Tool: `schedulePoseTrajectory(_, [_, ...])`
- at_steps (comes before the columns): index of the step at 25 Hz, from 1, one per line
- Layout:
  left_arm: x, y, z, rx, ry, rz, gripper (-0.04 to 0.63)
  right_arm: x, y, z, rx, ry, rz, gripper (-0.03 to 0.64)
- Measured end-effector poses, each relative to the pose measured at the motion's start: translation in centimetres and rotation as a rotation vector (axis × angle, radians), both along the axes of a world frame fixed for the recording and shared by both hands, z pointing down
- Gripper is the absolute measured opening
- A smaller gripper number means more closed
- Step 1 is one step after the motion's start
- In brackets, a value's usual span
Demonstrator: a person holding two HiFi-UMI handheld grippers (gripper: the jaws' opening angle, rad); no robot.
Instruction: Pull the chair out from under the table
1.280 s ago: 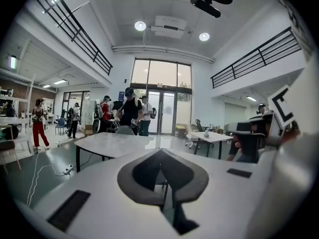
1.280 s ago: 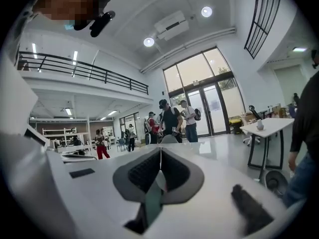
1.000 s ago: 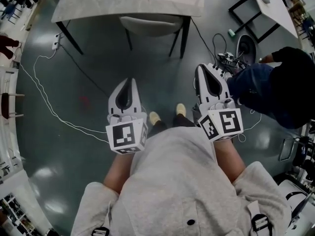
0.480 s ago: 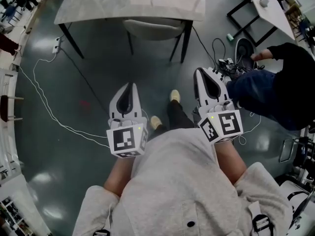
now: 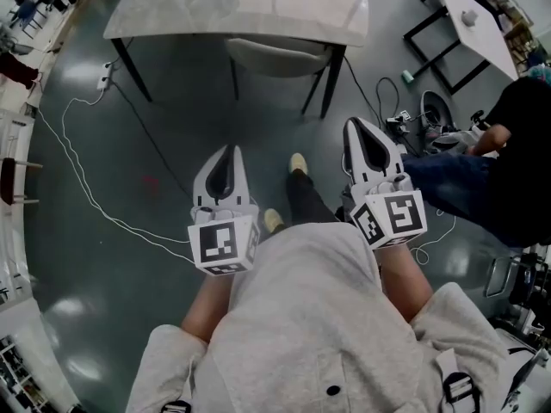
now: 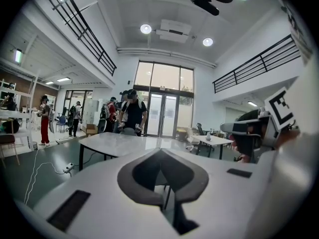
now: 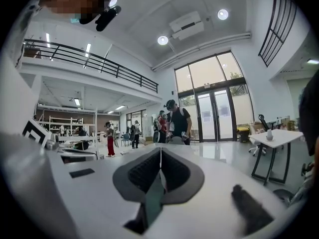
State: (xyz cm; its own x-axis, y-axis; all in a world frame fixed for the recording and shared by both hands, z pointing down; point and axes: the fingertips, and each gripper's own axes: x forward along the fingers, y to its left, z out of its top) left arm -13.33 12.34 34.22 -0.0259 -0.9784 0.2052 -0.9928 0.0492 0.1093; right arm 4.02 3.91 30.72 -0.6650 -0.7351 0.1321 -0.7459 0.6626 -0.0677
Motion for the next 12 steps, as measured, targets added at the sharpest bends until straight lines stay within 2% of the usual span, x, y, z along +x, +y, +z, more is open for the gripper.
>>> schedulePoseTrajectory(12, [-0.8,-5.0,0.1,-0.006,-0.022,0.003,0.015,-1.1,-4.8,1.2,-0.009,0.005,-0.014,0.025])
